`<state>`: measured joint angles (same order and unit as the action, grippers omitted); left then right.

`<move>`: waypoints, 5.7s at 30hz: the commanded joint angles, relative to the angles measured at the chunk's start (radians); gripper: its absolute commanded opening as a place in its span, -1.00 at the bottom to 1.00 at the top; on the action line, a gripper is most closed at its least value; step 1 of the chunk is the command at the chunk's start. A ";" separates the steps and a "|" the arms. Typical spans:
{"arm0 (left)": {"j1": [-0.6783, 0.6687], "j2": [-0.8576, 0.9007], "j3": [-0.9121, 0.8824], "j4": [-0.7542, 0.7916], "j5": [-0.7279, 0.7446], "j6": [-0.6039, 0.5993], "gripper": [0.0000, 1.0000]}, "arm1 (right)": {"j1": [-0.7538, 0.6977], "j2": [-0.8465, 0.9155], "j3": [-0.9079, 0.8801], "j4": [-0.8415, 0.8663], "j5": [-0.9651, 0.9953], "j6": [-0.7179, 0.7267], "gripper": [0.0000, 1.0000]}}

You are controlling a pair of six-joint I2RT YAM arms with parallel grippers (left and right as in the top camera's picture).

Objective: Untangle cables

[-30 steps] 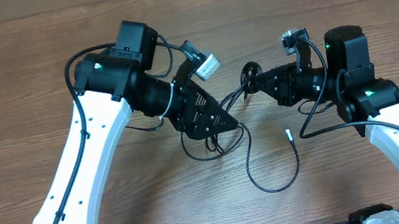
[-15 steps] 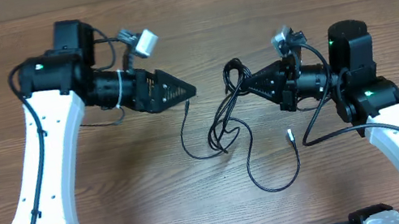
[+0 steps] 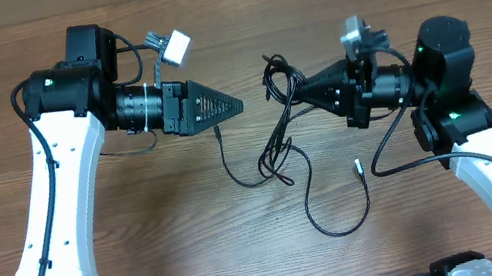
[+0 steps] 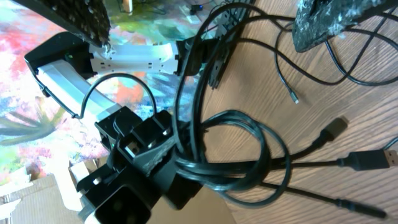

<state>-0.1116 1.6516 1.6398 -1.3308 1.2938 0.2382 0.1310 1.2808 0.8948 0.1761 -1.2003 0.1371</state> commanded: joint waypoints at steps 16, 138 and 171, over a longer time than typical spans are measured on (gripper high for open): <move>-0.067 -0.004 0.012 0.154 0.089 -0.117 0.89 | -0.001 -0.011 0.003 0.391 0.017 0.623 -0.92; -0.320 -0.004 0.012 0.073 -1.175 -0.505 -0.91 | 0.257 -0.011 0.003 -0.649 0.361 -0.056 -0.92; -0.394 -0.004 0.012 0.112 -1.095 -0.339 -0.92 | 0.257 -0.011 0.003 -0.537 0.462 -0.057 0.33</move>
<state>-0.4870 1.6516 1.6405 -1.2289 0.1589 -0.1467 0.3862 1.2781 0.8944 -0.3710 -0.7181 0.0830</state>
